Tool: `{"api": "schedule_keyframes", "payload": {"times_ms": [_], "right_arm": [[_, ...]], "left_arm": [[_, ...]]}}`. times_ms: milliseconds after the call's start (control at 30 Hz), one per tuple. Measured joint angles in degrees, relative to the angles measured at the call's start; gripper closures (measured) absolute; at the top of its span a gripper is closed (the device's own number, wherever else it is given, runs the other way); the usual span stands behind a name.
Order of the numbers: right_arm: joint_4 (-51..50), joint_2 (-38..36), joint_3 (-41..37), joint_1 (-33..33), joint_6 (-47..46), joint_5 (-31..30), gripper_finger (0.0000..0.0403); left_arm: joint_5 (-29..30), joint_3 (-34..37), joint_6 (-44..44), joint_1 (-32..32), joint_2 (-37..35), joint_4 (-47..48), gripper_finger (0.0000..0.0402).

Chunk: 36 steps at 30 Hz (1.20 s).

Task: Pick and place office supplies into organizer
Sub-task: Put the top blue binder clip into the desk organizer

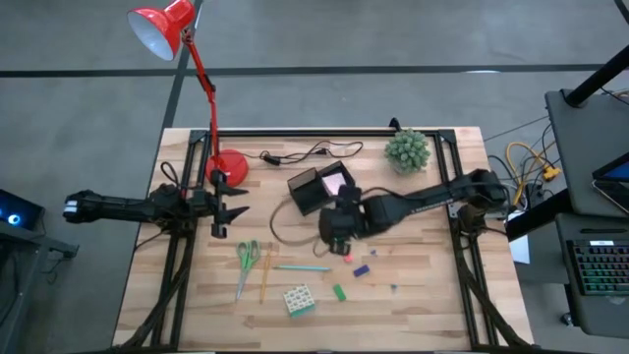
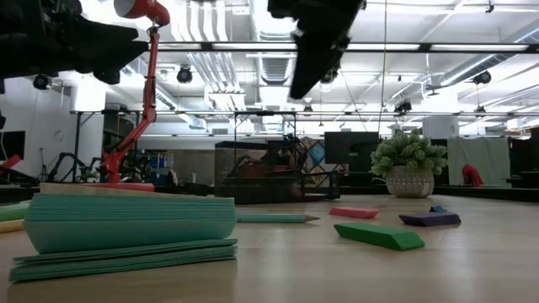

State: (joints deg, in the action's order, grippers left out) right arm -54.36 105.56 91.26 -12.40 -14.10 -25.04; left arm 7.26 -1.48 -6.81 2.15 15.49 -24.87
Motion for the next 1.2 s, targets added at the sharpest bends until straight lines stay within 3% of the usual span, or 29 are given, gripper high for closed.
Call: {"api": "schedule_keyframes", "payload": {"times_ms": [167, 433, 600, 867, 1200], "right_arm": [[-7.2, -1.7, -0.1, -3.8, -8.3, -1.4, 0.0230], [-16.1, -1.8, -1.0, -6.3, -37.6, -3.5, 0.0251], [-16.0, -1.6, -5.5, -5.9, -50.4, 4.1, 0.0260], [-15.0, -1.6, -14.3, -6.0, -56.8, 10.2, 0.0242], [-0.5, -1.6, -23.7, -6.1, -58.4, 14.6, 0.0190]], "left_arm": [[-0.1, -1.6, -2.8, 0.0, 0.0, -3.4, 0.0214], [-0.2, -2.9, -3.1, 0.0, -0.5, -5.3, 0.0214], [-0.2, -2.9, -3.0, 0.0, -1.0, -6.7, 0.0214], [-0.2, -2.9, -3.0, 0.0, -1.1, -7.7, 0.0214], [-0.2, -2.3, -2.7, 0.0, -1.0, -7.7, 0.0214]]}}
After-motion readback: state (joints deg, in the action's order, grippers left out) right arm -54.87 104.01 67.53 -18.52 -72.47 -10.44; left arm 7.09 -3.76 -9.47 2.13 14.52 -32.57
